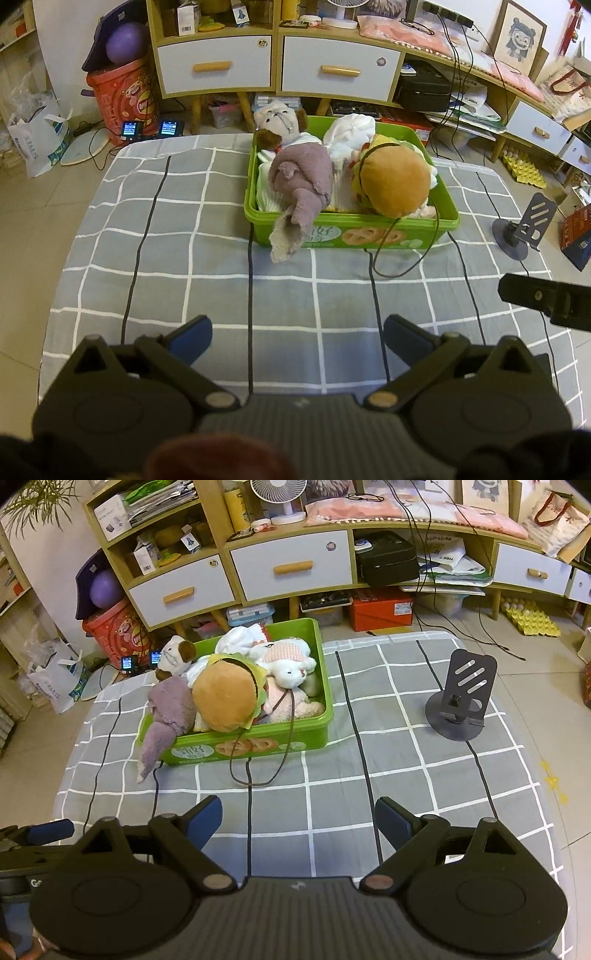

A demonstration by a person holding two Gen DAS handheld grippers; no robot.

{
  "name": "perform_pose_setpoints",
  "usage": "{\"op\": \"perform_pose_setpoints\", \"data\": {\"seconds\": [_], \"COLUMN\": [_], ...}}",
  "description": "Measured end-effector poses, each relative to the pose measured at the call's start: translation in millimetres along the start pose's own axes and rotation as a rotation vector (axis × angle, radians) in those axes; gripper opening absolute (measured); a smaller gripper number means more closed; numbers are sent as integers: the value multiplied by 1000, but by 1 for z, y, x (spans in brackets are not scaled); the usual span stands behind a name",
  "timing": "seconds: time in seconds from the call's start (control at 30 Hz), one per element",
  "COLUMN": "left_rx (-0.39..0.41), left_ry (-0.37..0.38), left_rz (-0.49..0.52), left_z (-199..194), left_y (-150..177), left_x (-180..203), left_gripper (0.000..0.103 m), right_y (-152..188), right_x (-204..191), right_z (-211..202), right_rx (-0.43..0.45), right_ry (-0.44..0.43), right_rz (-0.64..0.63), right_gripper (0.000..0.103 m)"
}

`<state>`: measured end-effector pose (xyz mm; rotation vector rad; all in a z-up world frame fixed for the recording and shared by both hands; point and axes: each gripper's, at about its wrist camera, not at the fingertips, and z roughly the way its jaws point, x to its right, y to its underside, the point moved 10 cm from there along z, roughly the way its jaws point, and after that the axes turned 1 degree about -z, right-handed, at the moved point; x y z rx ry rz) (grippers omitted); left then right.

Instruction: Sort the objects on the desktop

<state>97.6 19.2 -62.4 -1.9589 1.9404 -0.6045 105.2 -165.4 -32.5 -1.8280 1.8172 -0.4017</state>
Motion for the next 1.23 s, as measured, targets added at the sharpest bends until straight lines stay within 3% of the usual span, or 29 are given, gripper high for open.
{"op": "perform_pose_setpoints", "data": {"seconds": [1.23], "left_rx": [-6], "left_ry": [-6], "left_rz": [-17], "left_z": [4], "left_y": [-1], "left_x": [-7], "left_gripper": [102], "right_y": [0], "right_x": [-13], "right_z": [6], "right_rx": [-15], "right_ry": [-7], "right_rz": [-14], "right_gripper": [91]}}
